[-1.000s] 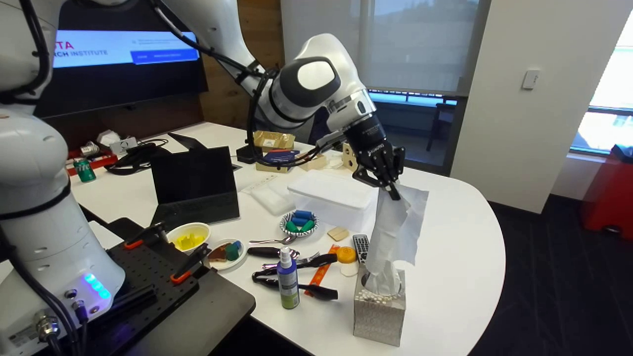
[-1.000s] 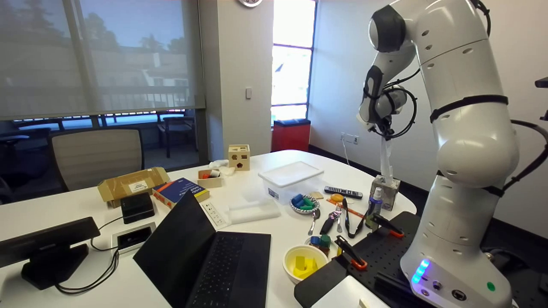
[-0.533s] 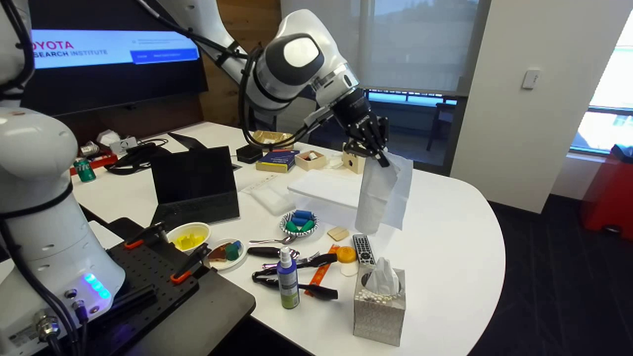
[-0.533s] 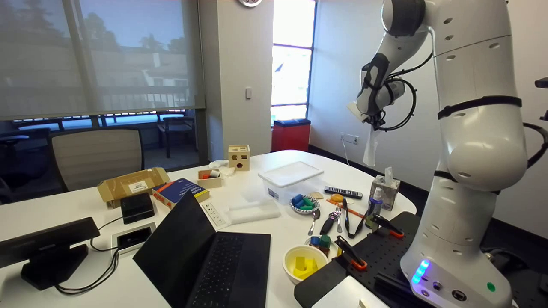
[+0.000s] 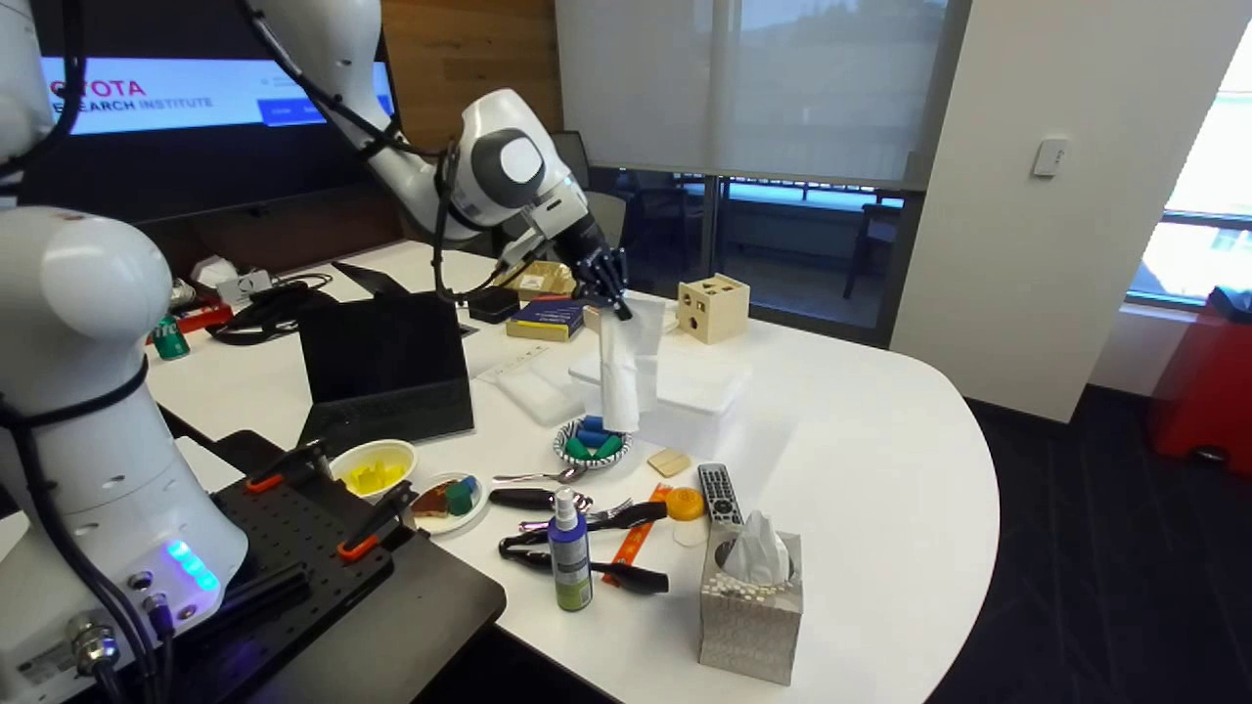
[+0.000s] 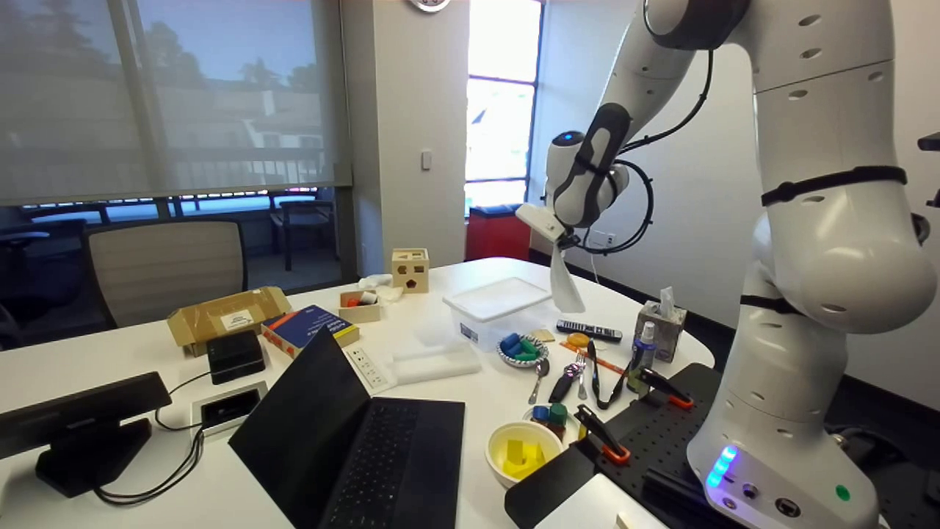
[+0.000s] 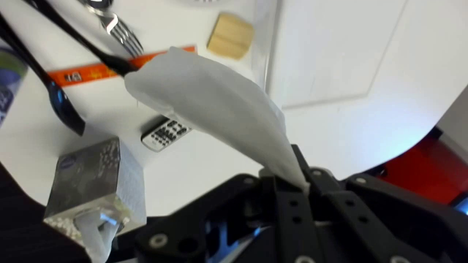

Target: Take the tissue paper out of the dispenser and wipe the table with it

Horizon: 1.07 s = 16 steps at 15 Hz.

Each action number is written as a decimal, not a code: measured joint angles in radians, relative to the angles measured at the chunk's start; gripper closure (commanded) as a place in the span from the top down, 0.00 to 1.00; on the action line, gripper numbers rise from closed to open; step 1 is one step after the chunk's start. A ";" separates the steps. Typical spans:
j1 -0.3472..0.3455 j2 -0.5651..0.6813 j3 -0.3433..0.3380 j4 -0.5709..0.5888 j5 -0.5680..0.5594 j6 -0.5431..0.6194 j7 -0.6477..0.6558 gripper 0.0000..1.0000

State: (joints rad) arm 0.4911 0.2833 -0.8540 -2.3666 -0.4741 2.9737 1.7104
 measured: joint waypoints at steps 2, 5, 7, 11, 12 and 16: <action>0.019 0.005 0.107 -0.024 0.009 0.003 -0.001 0.00; 0.029 0.033 0.260 -0.030 0.036 0.003 -0.006 0.00; 0.033 0.074 0.323 -0.029 0.038 0.004 -0.005 0.00; 0.054 0.211 0.332 -0.017 0.018 0.032 0.001 0.00; 0.055 0.253 0.330 -0.007 0.017 0.043 0.001 0.00; 0.088 0.420 0.294 0.042 0.080 0.081 -0.026 0.00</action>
State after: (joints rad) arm 0.5788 0.7032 -0.5596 -2.3246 -0.3939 3.0547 1.6840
